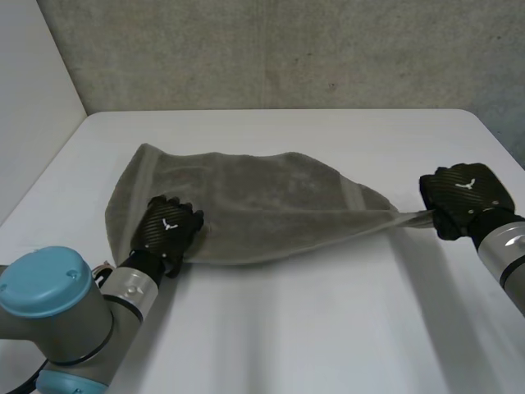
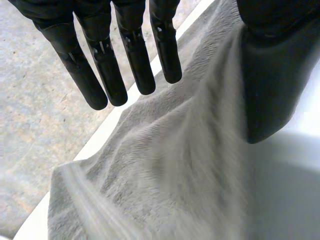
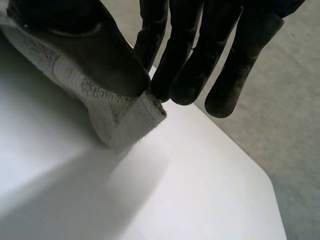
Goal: Fold the towel.
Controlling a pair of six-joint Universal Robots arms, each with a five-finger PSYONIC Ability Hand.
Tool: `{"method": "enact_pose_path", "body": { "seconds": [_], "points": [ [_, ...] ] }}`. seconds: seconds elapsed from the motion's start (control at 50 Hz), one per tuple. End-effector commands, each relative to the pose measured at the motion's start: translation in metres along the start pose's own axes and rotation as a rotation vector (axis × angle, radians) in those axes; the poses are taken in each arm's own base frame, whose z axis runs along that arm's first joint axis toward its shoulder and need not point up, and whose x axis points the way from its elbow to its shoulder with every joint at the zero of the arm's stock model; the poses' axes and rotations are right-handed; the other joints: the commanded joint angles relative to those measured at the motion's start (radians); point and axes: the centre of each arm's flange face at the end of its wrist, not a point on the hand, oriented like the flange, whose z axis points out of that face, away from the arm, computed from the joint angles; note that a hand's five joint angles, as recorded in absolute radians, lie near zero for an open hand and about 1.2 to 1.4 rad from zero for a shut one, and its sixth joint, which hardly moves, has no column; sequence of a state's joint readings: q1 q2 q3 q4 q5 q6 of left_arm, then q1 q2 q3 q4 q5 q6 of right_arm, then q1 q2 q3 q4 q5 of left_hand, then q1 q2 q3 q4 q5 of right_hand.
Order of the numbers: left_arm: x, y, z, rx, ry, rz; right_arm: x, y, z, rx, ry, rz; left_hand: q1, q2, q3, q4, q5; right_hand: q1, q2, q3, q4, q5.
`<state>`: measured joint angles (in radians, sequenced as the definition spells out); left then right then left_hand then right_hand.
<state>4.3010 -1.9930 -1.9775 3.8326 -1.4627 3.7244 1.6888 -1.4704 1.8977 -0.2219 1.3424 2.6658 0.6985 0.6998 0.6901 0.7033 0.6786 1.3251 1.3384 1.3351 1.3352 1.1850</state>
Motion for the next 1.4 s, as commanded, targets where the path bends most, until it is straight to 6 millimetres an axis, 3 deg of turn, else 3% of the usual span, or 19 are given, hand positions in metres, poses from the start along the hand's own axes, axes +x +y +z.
{"method": "enact_pose_path", "body": {
  "seconds": [0.02, 0.16, 0.3, 0.46, 0.48, 0.52, 0.62, 0.72, 0.76, 0.82, 0.92, 1.0, 1.12, 1.26, 1.3, 1.32, 1.36, 1.38, 1.4],
  "points": [
    [-0.008, 0.002, -0.008, -0.045, -0.065, 0.001, 0.006, 0.003, 0.002, -0.014, 0.026, 0.024, -0.092, -0.093, -0.083, -0.096, -0.246, 0.071, 0.058, 0.061, 0.061, 0.037],
    [-0.043, 0.024, -0.004, -0.170, -0.249, -0.010, 0.008, 0.003, 0.003, -0.014, 0.033, 0.021, -0.074, -0.075, -0.066, -0.079, -0.229, 0.071, 0.058, 0.061, 0.061, 0.037],
    [-0.058, 0.033, -0.005, -0.214, -0.292, -0.019, 0.011, 0.002, 0.003, -0.013, 0.042, 0.021, -0.009, -0.011, -0.001, -0.014, -0.164, 0.071, 0.058, 0.061, 0.061, 0.037],
    [-0.058, 0.030, -0.019, -0.258, -0.262, -0.030, 0.011, 0.002, 0.003, -0.014, 0.044, 0.021, 0.510, 0.509, 0.519, 0.505, 0.356, 0.071, 0.058, 0.061, 0.061, 0.037],
    [-0.058, 0.027, -0.022, -0.262, -0.256, -0.031, 0.011, 0.001, 0.003, -0.013, 0.044, 0.021, 0.696, 0.695, 0.704, 0.691, 0.541, 0.071, 0.058, 0.061, 0.061, 0.037],
    [-0.061, 0.021, -0.024, -0.254, -0.255, -0.029, 0.012, 0.000, 0.002, -0.008, 0.048, 0.021, 0.698, 0.696, 0.706, 0.693, 0.543, 0.071, 0.058, 0.061, 0.061, 0.037],
    [-0.080, -0.019, -0.031, -0.139, -0.263, -0.023, 0.025, -0.029, -0.003, 0.082, 0.092, 0.002, 0.698, 0.696, 0.706, 0.693, 0.543, 0.071, 0.058, 0.061, 0.061, 0.037],
    [-0.130, -0.105, -0.051, 0.134, -0.362, 0.020, 0.042, -0.075, -0.024, 0.207, 0.149, -0.038, 0.698, 0.696, 0.706, 0.693, 0.543, 0.071, 0.058, 0.061, 0.061, 0.037],
    [-0.145, -0.123, -0.059, 0.174, -0.403, 0.031, 0.054, -0.105, -0.040, 0.259, 0.162, -0.055, 0.698, 0.696, 0.706, 0.693, 0.543, 0.071, 0.058, 0.061, 0.061, 0.037],
    [-0.161, -0.151, -0.074, 0.217, -0.435, 0.042, 0.060, -0.116, -0.046, 0.266, 0.159, -0.060, 0.698, 0.696, 0.706, 0.693, 0.543, 0.071, 0.058, 0.061, 0.061, 0.037],
    [-0.164, -0.166, -0.085, 0.177, -0.378, 0.036, 0.073, -0.150, -0.066, 0.252, 0.077, -0.073, 0.698, 0.696, 0.706, 0.693, 0.543, 0.071, 0.058, 0.061, 0.061, 0.037],
    [-0.160, -0.165, -0.086, 0.146, -0.311, 0.034, 0.076, -0.156, -0.069, 0.229, 0.034, -0.091, 0.698, 0.696, 0.706, 0.693, 0.543, 0.071, 0.058, 0.061, 0.061, 0.037],
    [-0.150, -0.133, -0.046, 0.038, -0.166, 0.007, 0.074, -0.137, -0.034, 0.095, -0.044, -0.162, 0.698, 0.696, 0.706, 0.693, 0.543, 0.071, 0.058, 0.061, 0.061, 0.037],
    [-0.156, -0.111, 0.007, -0.028, -0.120, 0.026, 0.042, -0.139, 0.014, 0.057, -0.075, -0.299, 0.698, 0.696, 0.706, 0.693, 0.543, 0.071, 0.058, 0.061, 0.061, 0.037],
    [-0.174, -0.123, 0.037, 0.014, -0.159, 0.086, 0.045, -0.151, 0.041, 0.073, 0.022, -0.387, 0.698, 0.696, 0.706, 0.693, 0.543, 0.071, 0.058, 0.061, 0.061, 0.037],
    [-0.174, -0.123, 0.037, 0.015, -0.159, 0.087, 0.045, -0.151, 0.041, 0.073, 0.023, -0.387, 0.698, 0.696, 0.706, 0.693, 0.543, 0.071, 0.058, 0.061, 0.061, 0.037],
    [-0.205, -0.164, 0.052, 0.143, -0.289, 0.130, 0.063, -0.193, 0.062, 0.235, 0.198, -0.409, 0.698, 0.696, 0.706, 0.693, 0.543, 0.071, 0.058, 0.061, 0.061, 0.037],
    [-0.205, -0.164, 0.052, 0.144, -0.289, 0.130, 0.063, -0.193, 0.062, 0.236, 0.199, -0.409, 0.698, 0.696, 0.706, 0.693, 0.543, 0.071, 0.058, 0.061, 0.061, 0.037],
    [-0.220, -0.190, 0.053, 0.232, -0.372, 0.126, 0.070, -0.219, 0.065, 0.366, 0.292, -0.382, 0.698, 0.696, 0.706, 0.693, 0.543, 0.071, 0.058, 0.061, 0.061, 0.037]
  ]
}}
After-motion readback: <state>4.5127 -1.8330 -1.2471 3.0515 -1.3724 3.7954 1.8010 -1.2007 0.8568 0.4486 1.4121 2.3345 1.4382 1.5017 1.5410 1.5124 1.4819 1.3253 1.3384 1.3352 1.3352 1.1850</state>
